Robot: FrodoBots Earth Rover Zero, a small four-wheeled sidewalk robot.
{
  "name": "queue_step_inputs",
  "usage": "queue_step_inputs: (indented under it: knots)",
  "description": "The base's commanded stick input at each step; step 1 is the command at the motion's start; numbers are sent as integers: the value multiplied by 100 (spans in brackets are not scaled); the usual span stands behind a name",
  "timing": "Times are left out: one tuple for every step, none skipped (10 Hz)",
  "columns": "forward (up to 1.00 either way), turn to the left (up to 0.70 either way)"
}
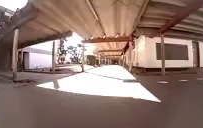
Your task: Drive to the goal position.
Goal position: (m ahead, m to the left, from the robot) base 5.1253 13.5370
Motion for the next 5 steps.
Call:
queue_step_inputs:
  knots:
    - [45, 0]
    - [45, 0]
    - [45, 0]
    - [45, 0]
    - [45, 0]
